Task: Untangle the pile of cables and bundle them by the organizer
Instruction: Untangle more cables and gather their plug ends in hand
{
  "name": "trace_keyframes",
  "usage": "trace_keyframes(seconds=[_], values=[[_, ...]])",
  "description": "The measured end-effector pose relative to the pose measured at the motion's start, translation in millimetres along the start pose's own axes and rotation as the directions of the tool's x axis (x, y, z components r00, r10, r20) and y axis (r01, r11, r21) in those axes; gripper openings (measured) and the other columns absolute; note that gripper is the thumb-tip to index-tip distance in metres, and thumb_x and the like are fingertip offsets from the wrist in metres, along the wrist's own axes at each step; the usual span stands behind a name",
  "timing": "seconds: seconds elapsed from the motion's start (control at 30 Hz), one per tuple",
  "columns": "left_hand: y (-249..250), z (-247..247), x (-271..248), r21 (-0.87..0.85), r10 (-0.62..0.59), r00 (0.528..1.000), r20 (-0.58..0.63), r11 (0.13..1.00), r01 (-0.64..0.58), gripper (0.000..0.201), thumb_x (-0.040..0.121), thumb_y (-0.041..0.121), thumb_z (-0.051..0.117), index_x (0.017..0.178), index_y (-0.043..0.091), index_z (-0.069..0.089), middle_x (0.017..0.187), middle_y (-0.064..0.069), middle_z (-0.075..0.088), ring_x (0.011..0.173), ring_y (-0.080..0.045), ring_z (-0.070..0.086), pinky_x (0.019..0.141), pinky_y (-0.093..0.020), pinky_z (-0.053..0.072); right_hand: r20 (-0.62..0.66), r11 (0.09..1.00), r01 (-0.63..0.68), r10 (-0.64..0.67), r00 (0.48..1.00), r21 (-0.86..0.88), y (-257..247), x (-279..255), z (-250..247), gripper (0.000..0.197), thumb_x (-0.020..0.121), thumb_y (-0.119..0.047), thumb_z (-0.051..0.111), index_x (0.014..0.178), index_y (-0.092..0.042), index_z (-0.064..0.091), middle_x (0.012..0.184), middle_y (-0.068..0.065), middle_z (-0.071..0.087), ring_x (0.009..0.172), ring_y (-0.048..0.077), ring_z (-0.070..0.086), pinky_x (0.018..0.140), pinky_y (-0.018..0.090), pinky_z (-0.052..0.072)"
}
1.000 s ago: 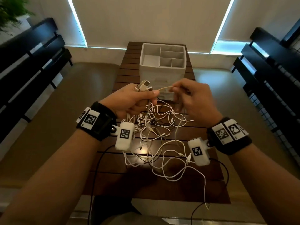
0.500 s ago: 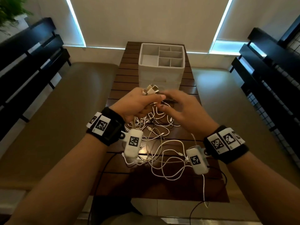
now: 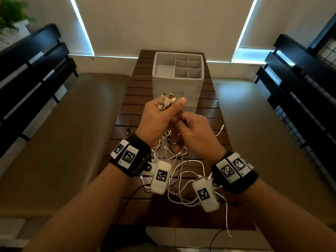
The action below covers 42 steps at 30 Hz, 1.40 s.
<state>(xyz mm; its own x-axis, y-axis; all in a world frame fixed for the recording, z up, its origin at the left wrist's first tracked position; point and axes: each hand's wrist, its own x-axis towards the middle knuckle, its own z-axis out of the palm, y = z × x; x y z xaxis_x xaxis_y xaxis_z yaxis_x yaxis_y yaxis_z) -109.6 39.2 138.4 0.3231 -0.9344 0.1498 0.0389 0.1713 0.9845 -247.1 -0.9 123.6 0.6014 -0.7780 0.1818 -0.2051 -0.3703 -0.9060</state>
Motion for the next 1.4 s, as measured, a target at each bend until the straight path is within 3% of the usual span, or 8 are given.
trace_keyframes(seconds=[0.17,0.4,0.6,0.7,0.87,0.97,1.13,1.4], values=[[1,1,2,0.059,0.096,0.995,-0.029,0.994,-0.094,0.036,0.1,0.022,0.072,0.07,0.018,0.053,0.062,0.007,0.049,0.057,-0.01,0.046,0.059,-0.026,0.046,-0.067,0.984,0.121,-0.131,0.989,-0.134,-5,1,4,0.026,0.106,-0.014,0.054,0.084,-0.015,0.066,0.068,-0.001,0.068,0.054,0.012,0.066,0.05,0.024,0.053],[9,-3,5,-0.017,0.043,0.992,-0.115,0.999,-0.045,0.037,0.109,0.033,0.056,0.074,0.024,0.048,0.063,0.007,0.04,0.055,-0.011,0.036,0.055,-0.028,0.037,-0.021,0.984,0.041,-0.046,0.999,-0.173,-4,6,11,0.028,0.107,-0.041,0.049,0.101,-0.015,0.057,0.084,-0.002,0.067,0.071,0.01,0.062,0.062,0.029,0.05],[22,0,12,-0.294,-0.058,0.996,-0.069,0.955,0.035,0.045,0.107,0.043,0.056,0.069,0.02,0.05,0.063,0.002,0.047,0.06,-0.015,0.049,0.062,-0.03,0.047,0.246,0.985,-0.033,-0.009,0.969,0.167,5,5,27,0.033,0.112,-0.033,0.039,0.133,-0.009,0.05,0.111,0.002,0.069,0.097,0.011,0.07,0.089,0.033,0.058],[22,-6,10,-0.409,-0.085,0.996,-0.005,0.909,0.076,0.048,0.108,0.04,0.056,0.066,0.019,0.045,0.059,0.001,0.034,0.046,-0.011,0.035,0.042,-0.023,0.035,0.309,0.958,-0.067,-0.023,0.951,0.28,-1,7,23,0.027,0.113,-0.023,0.038,0.109,-0.008,0.06,0.096,0.011,0.07,0.083,0.016,0.069,0.08,0.027,0.057],[28,-21,12,-0.477,-0.146,0.989,0.021,0.868,0.139,0.053,0.106,0.028,0.057,0.058,0.024,0.036,0.053,0.006,0.022,0.041,-0.009,0.018,0.035,-0.021,0.023,0.33,0.969,-0.084,0.002,0.944,0.232,-4,12,26,0.038,0.111,-0.032,0.048,0.076,-0.018,0.053,0.059,-0.005,0.051,0.051,0.014,0.046,0.049,0.028,0.04],[32,-26,9,-0.433,-0.162,0.987,0.0,0.89,0.146,0.054,0.105,0.022,0.057,0.055,0.026,0.037,0.05,0.007,0.023,0.04,-0.01,0.017,0.035,-0.022,0.022,0.315,0.991,-0.008,-0.035,0.949,0.135,0,18,26,0.037,0.106,-0.032,0.056,0.072,-0.018,0.052,0.062,-0.002,0.043,0.054,0.012,0.037,0.053,0.031,0.033],[42,-36,11,-0.373,-0.134,0.991,0.001,0.92,0.124,0.056,0.104,0.019,0.056,0.051,0.027,0.039,0.048,0.008,0.023,0.04,-0.009,0.016,0.034,-0.022,0.02,0.313,0.995,0.089,-0.068,0.947,-0.053,7,21,20,0.039,0.102,-0.018,0.062,0.065,-0.026,0.054,0.061,-0.009,0.051,0.055,0.01,0.045,0.057,0.031,0.042],[88,-77,22,-0.376,-0.065,0.985,-0.159,0.927,0.0,0.053,0.102,0.021,0.056,0.058,0.026,0.028,0.047,0.008,0.017,0.04,-0.008,0.012,0.034,-0.022,0.016,0.165,0.984,0.024,0.006,0.986,-0.178,51,7,7,0.048,0.103,-0.024,0.063,0.057,-0.028,0.049,0.049,-0.013,0.046,0.045,0.003,0.04,0.053,0.017,0.035]])
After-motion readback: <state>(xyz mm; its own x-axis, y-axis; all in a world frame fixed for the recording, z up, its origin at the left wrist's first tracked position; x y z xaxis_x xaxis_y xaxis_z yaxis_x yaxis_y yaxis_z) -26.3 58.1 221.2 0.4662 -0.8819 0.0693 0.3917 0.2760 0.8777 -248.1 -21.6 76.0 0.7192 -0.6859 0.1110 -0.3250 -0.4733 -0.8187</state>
